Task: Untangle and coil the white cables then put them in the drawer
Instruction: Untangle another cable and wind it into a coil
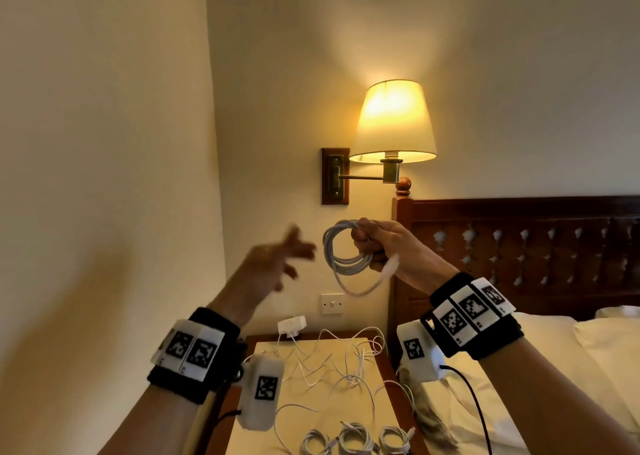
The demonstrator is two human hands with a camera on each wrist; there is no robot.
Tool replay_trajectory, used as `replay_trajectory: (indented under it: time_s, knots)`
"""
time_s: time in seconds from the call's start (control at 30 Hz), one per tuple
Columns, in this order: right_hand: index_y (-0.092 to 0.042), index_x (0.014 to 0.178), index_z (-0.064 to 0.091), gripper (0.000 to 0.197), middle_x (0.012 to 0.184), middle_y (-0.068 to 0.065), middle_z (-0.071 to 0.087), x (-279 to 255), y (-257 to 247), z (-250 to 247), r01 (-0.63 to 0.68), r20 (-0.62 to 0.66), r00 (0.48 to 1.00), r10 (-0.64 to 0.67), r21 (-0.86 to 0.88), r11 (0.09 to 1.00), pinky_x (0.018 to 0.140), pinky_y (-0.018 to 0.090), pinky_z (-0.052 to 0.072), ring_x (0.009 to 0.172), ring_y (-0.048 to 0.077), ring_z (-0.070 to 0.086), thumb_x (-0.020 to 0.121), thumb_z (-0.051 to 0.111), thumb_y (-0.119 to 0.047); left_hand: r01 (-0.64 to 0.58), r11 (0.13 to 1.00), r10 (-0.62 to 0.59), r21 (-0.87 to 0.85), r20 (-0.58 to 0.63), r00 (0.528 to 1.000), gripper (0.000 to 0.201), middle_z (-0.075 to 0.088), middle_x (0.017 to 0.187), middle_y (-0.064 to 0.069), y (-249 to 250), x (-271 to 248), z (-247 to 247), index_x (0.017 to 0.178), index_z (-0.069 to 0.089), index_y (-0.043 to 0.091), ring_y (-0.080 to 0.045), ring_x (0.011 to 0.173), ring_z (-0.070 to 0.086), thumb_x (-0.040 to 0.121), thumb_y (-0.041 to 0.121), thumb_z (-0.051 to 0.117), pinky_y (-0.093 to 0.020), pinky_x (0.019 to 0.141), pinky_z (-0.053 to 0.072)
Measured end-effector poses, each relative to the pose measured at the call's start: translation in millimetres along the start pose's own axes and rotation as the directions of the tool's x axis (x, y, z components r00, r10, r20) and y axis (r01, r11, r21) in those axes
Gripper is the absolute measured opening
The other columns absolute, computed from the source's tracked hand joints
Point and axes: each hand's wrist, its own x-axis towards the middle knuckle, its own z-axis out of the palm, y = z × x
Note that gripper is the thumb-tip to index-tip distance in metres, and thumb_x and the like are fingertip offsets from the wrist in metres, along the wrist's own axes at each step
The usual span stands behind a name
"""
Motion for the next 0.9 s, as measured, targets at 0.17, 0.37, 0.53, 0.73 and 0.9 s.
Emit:
replay_trajectory:
  time_s: [0.17, 0.37, 0.53, 0.73, 0.9]
  knots:
    - [-0.014, 0.079, 0.051, 0.037, 0.059, -0.006, 0.039, -3.0, -9.3, 15.4, -0.068, 0.127, 0.989, 0.076, -0.063, 0.996, 0.044, 0.018, 0.031, 0.048, 0.007, 0.033, 0.105, 0.03, -0.031, -0.084, 0.994, 0.087, 0.074, -0.035, 0.996, 0.051, 0.068, 0.096, 0.008, 36.3, 7.7, 9.5, 0.107, 0.069, 0.018, -0.01, 0.073, 0.05, 0.097, 0.054, 0.034, -0.025, 0.065, 0.038]
    - [-0.016, 0.114, 0.049, 0.017, 0.065, -0.002, 0.052, -8.6, -15.8, 26.1, 0.0, -0.034, 0.999, -0.013, -0.35, 0.937, 0.05, 0.02, 0.038, 0.052, 0.006, 0.047, 0.103, 0.041, -0.026, -0.012, 0.982, 0.005, 0.188, 0.043, 0.999, 0.045, 0.052, 0.067, 0.004, 35.9, 9.7, 16.4, 0.093, 0.066, 0.011, -0.005, 0.052, 0.041, 0.096, 0.049, 0.042, -0.017, 0.049, 0.034]
    - [-0.019, 0.118, 0.044, 0.016, 0.077, 0.005, 0.062, -8.7, -16.9, 30.0, 0.048, -0.161, 0.979, -0.127, -0.42, 0.906, 0.058, 0.021, 0.046, 0.064, 0.008, 0.059, 0.103, 0.042, -0.024, -0.038, 0.984, 0.044, 0.173, -0.03, 0.999, 0.039, 0.047, 0.074, 0.0, 29.7, 8.3, 27.9, 0.088, 0.058, 0.014, -0.008, 0.064, 0.04, 0.1, 0.044, 0.036, -0.019, 0.059, 0.036]
    - [-0.025, 0.121, 0.047, 0.032, 0.126, -0.009, 0.055, -22.4, -1.1, 26.8, 0.171, -0.157, 0.932, -0.325, -0.601, 0.781, 0.087, 0.024, 0.048, 0.118, 0.01, 0.052, 0.098, 0.049, -0.004, -0.018, 1.0, 0.017, -0.002, -0.198, 0.98, 0.04, 0.045, 0.075, -0.001, 17.6, 9.8, 33.6, 0.086, 0.055, 0.016, -0.012, 0.071, 0.043, 0.1, 0.046, 0.034, -0.023, 0.065, 0.038]
    - [-0.043, 0.104, 0.065, 0.049, 0.137, -0.023, 0.048, -70.5, 9.0, 52.5, 0.378, -0.06, 0.865, -0.499, -0.577, 0.724, 0.091, 0.026, 0.044, 0.13, 0.002, 0.042, 0.079, 0.064, 0.0, 0.027, 0.938, -0.115, -0.346, -0.236, 0.965, 0.036, 0.042, 0.069, 0.0, 11.8, 16.5, 32.0, 0.083, 0.053, 0.015, -0.012, 0.06, 0.036, 0.101, 0.043, 0.038, -0.023, 0.051, 0.032]
